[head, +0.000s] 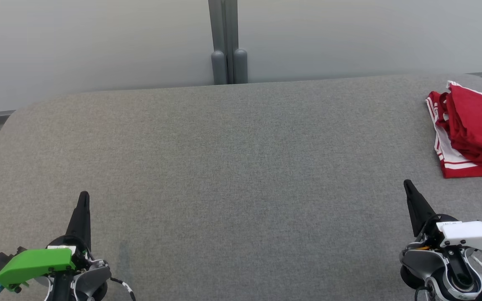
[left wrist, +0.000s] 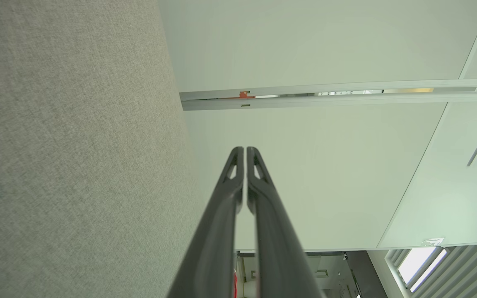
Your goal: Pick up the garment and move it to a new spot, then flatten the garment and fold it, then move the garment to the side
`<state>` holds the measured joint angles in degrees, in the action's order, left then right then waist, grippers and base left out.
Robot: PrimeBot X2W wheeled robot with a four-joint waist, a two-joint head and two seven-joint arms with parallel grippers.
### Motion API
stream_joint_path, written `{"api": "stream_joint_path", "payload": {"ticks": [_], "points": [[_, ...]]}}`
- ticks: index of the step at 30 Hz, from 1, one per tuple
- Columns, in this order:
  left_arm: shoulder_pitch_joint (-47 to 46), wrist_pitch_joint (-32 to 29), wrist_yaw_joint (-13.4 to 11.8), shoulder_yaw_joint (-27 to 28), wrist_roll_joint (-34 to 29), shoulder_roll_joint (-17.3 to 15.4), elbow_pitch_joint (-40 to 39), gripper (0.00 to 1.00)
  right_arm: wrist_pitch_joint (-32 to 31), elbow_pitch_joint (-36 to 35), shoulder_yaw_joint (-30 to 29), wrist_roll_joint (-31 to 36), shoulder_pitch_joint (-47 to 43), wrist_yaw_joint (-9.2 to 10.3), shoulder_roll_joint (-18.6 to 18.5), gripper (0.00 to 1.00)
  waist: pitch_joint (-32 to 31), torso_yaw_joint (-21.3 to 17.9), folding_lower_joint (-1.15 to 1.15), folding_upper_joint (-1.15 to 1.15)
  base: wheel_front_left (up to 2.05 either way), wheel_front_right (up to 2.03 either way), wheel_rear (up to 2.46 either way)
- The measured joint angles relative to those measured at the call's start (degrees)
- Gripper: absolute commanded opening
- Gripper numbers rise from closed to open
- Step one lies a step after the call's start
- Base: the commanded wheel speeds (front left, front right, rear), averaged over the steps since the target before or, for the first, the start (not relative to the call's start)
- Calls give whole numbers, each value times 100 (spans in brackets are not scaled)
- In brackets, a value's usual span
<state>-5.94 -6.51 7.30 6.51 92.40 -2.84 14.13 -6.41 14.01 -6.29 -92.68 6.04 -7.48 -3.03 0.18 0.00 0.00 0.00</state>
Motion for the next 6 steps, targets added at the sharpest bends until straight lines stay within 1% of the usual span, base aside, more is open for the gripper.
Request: {"api": "stream_joint_path", "payload": {"ticks": [6], "points": [[0, 1, 0, 0, 0, 0, 0, 0, -1, 0, -2, 1, 0, 0, 0, 0, 0, 0, 0, 0, 0, 0, 0]]}}
